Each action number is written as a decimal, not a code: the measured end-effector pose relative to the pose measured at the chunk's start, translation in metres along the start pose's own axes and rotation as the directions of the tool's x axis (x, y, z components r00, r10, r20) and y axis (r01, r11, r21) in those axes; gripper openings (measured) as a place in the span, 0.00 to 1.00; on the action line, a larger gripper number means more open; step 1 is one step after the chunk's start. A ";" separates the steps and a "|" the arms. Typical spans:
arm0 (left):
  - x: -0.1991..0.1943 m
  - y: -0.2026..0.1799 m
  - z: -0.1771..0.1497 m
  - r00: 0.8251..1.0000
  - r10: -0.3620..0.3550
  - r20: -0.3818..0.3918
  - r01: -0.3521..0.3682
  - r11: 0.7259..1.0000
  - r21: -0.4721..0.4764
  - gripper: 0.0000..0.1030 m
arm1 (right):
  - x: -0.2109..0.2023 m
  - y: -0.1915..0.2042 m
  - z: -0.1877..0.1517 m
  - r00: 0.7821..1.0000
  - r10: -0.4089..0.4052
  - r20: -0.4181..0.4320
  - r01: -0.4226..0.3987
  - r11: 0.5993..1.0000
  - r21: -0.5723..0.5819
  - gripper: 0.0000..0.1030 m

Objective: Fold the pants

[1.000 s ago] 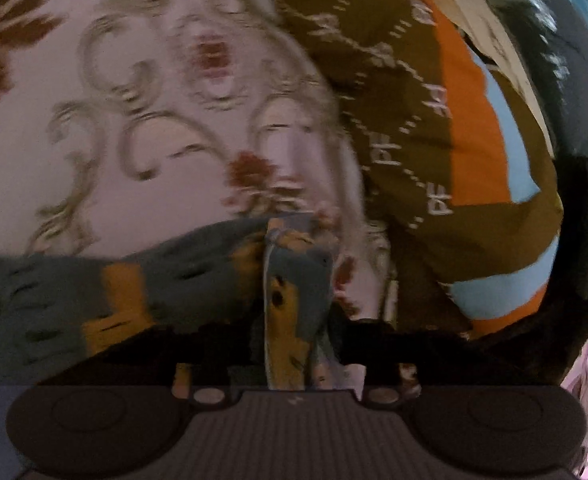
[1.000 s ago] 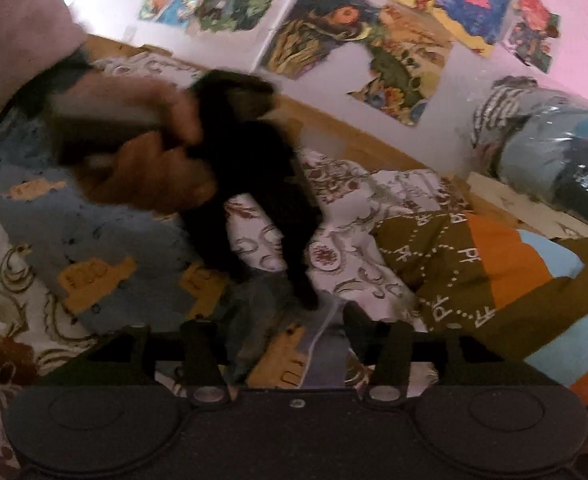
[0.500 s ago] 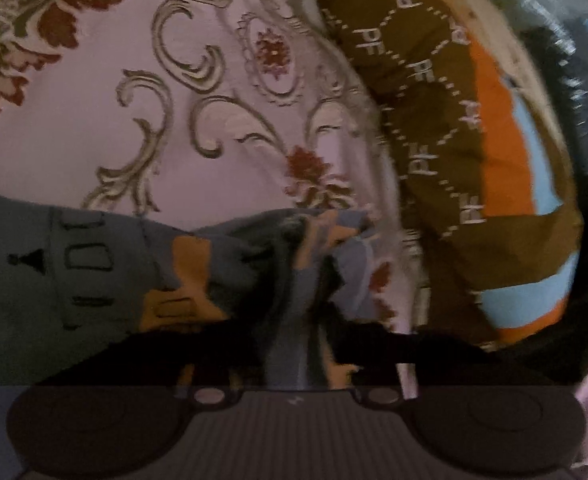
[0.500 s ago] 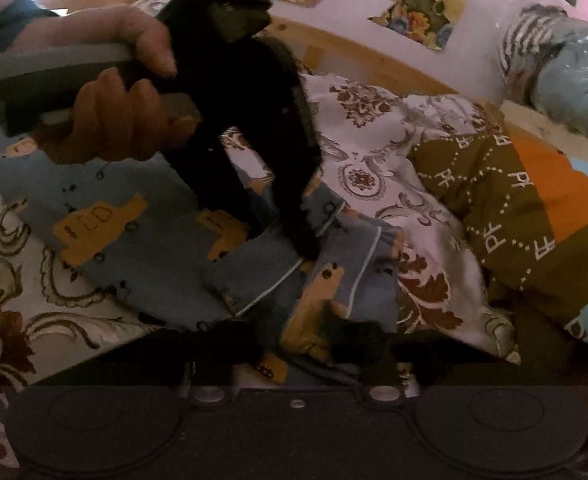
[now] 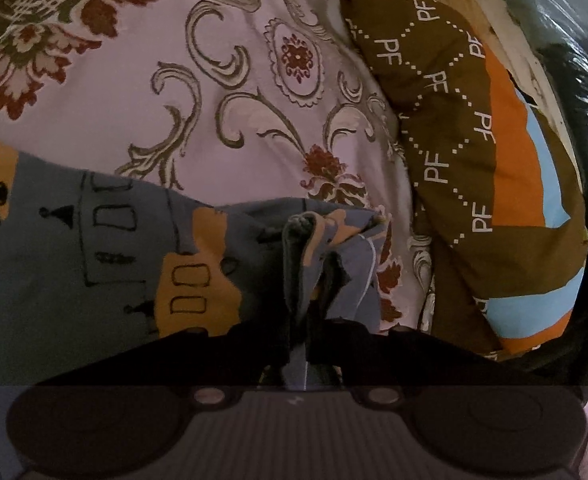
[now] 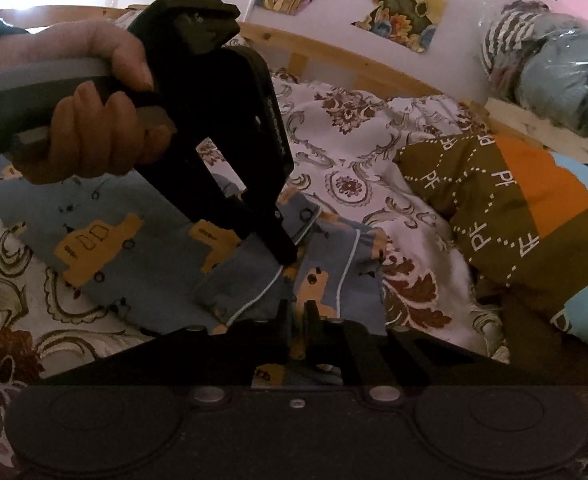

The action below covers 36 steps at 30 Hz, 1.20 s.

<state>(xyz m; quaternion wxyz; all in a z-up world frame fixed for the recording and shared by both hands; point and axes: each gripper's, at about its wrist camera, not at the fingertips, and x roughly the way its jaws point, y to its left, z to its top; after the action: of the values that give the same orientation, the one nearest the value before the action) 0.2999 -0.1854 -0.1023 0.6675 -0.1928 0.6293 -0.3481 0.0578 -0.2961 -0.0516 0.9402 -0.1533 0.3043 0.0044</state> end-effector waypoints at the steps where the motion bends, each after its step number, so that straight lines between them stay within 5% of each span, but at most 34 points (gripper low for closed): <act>1: 0.000 0.002 0.000 1.000 -0.006 -0.002 0.006 1.000 -0.010 0.06 | 0.001 0.000 0.001 1.000 0.006 -0.004 -0.006 1.000 0.006 0.04; 11: -0.014 0.017 -0.008 0.998 -0.065 -0.002 0.064 0.996 -0.068 0.06 | -0.003 -0.015 0.023 0.994 0.105 0.009 -0.103 0.962 0.254 0.02; 19: -0.030 0.042 -0.015 0.992 -0.123 0.023 0.125 0.985 -0.115 0.07 | 0.008 0.006 0.025 0.981 0.195 0.007 -0.190 0.945 0.265 0.02; 21: -0.032 0.050 -0.015 0.990 -0.141 0.028 0.143 0.981 -0.134 0.13 | 0.012 0.007 0.022 0.979 0.205 -0.003 -0.196 0.942 0.271 0.02; 26: -0.030 0.054 -0.011 0.981 -0.189 0.048 0.194 0.971 -0.137 0.47 | 0.015 0.007 0.019 0.977 0.215 0.002 -0.207 0.940 0.271 0.03; 28: -0.027 0.047 -0.008 0.982 -0.185 0.047 0.189 0.977 -0.102 0.51 | 0.015 0.007 0.018 0.976 0.218 0.003 -0.211 0.939 0.270 0.03; 30: -0.023 0.039 -0.005 0.988 -0.151 0.044 0.154 0.985 -0.073 0.48 | 0.014 0.006 0.016 0.976 0.219 0.003 -0.212 0.939 0.270 0.03; 32: -0.020 0.032 -0.003 0.994 -0.103 0.046 0.105 0.993 -0.047 0.21 | 0.014 0.006 0.015 0.975 0.220 0.003 -0.213 0.938 0.273 0.03; 36: -0.018 0.032 -0.006 0.996 -0.062 0.056 0.065 0.997 -0.049 0.12 | 0.012 0.005 0.014 0.975 0.224 0.005 -0.216 0.936 0.279 0.03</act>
<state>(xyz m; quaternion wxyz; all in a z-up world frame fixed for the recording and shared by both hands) 0.3014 -0.1493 -0.1126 0.6681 -0.2388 0.6130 -0.3477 0.0756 -0.2879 -0.0491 0.9417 0.0149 0.3299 0.0648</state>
